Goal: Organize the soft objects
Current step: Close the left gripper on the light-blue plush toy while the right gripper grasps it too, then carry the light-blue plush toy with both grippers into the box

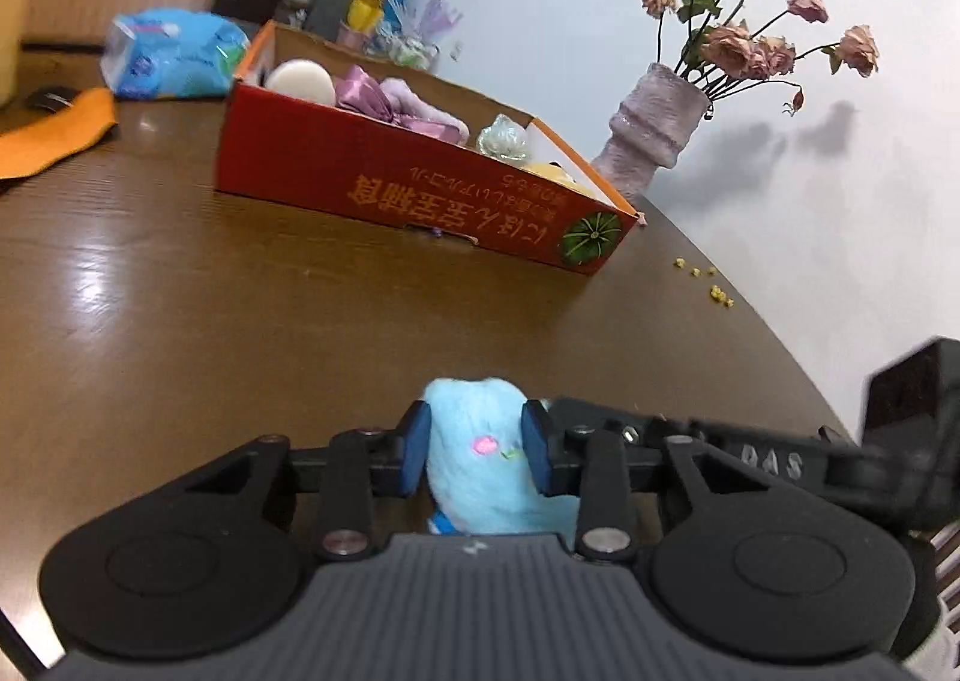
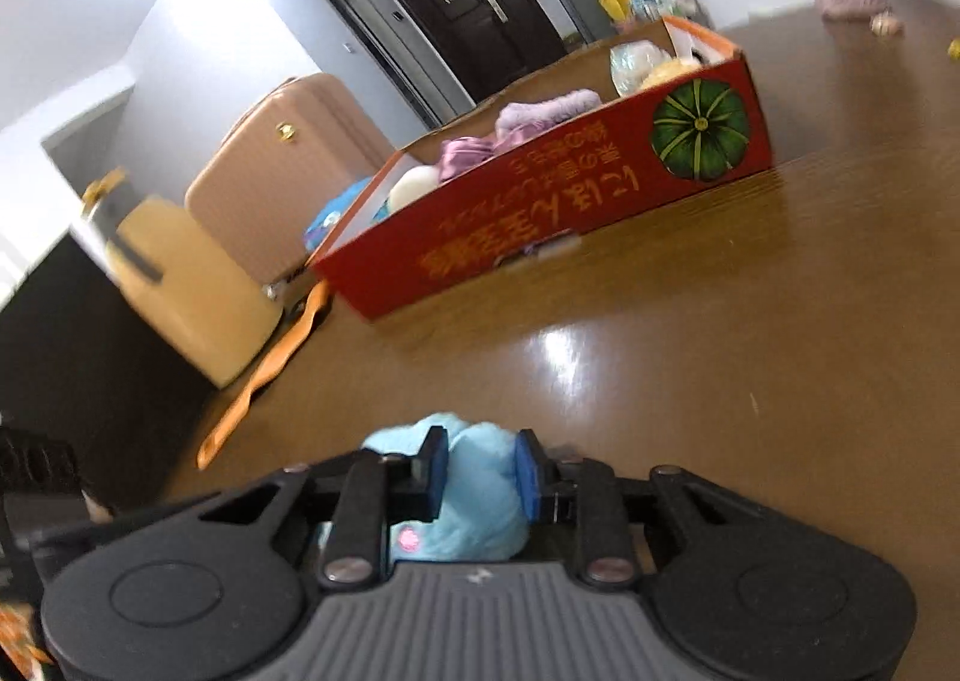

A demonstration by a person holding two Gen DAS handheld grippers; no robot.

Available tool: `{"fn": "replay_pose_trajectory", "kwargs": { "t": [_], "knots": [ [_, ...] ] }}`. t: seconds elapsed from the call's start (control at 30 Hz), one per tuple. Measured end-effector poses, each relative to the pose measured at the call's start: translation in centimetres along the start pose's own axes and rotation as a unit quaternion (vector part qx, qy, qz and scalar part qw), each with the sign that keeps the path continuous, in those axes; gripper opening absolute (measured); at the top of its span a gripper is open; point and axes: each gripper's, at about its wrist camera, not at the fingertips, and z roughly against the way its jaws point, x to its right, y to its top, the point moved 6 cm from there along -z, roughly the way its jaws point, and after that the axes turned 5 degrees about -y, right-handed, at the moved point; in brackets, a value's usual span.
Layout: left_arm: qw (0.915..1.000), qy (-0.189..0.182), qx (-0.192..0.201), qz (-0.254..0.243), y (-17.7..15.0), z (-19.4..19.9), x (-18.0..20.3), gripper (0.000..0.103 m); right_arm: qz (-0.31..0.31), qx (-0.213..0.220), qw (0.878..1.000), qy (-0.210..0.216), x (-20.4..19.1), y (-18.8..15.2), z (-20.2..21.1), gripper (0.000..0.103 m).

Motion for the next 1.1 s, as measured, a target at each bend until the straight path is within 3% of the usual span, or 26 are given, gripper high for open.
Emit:
{"fn": "replay_pose_trajectory", "kwargs": {
  "t": [0.1, 0.4, 0.7, 1.0, 1.1],
  "knots": [
    [0.9998, 0.005, 0.020, -0.001, -1.0, 2.1, 0.8, 0.033, 0.007, 0.008, 1.000, -0.009, -0.6, -1.5, 1.3, 0.022],
    [0.9987, -0.011, 0.019, 0.046, -1.9, 3.7, 0.1, 0.038, -0.001, 0.038, 0.999, -0.008, -0.5, -1.9, 4.5, 0.028],
    [0.9955, -0.038, -0.010, 0.086, -2.3, 2.0, -0.6, 0.036, -0.064, 0.005, 0.998, 0.021, -0.1, -3.5, 3.3, 0.034],
    [0.9927, -0.046, 0.002, 0.111, -3.1, 2.1, -1.1, 0.033, -0.081, -0.018, 0.995, 0.046, 0.2, -3.5, 2.1, 0.035],
    [0.9937, -0.041, 0.003, 0.104, -3.1, 2.2, -0.9, 0.032, -0.078, -0.018, 0.996, 0.045, 0.0, -3.3, 2.2, 0.030]
  ]
}}
